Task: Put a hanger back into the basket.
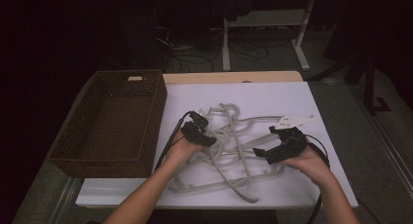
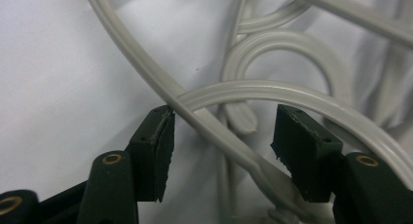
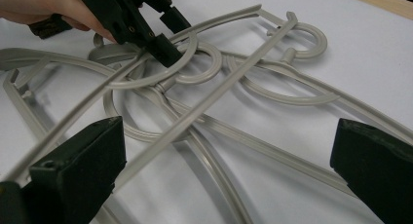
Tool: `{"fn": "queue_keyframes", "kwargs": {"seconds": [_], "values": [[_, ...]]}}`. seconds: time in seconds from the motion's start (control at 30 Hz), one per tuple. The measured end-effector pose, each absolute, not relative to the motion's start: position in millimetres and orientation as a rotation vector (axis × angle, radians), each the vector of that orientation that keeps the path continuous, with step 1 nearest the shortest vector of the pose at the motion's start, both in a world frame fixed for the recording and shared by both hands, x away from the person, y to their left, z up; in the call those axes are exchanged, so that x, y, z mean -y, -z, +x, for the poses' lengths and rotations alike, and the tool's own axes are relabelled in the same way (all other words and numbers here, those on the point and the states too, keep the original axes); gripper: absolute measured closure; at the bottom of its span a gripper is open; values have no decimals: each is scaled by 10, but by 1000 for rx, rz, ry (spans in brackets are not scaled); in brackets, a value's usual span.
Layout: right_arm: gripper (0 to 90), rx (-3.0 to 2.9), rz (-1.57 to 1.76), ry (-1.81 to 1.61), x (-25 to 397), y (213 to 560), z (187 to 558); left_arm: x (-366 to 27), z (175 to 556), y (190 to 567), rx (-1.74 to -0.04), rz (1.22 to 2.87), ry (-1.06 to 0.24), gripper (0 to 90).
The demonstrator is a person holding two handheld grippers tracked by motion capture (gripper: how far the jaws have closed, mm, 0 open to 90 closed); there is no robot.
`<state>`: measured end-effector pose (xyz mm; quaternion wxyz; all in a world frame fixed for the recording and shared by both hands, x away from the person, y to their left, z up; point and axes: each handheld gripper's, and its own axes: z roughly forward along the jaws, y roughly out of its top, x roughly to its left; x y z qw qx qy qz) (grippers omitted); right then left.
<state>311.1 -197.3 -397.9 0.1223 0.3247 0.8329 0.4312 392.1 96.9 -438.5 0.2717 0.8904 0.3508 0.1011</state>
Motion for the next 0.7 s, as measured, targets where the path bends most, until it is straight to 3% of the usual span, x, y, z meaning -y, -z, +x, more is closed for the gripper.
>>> {"fn": "queue_keyframes", "kwargs": {"seconds": [0.03,0.07,0.23,0.33,0.7], "values": [[0,-2428,950,-1258,1981,3980,3114,-975,3928,4379,-941,2399,-280,503],[0,-2428,950,-1258,1981,3980,3114,-981,3932,4369,-933,2396,-284,503],[0,-2426,955,-1259,1992,3981,3119,-927,3915,4314,-864,2426,-286,701],[0,-2426,954,-1258,1990,3979,3116,-913,3906,4292,-852,2427,-291,738],[0,-2426,954,-1259,1991,3979,3115,-920,3896,4256,-783,2437,-322,739]]}}
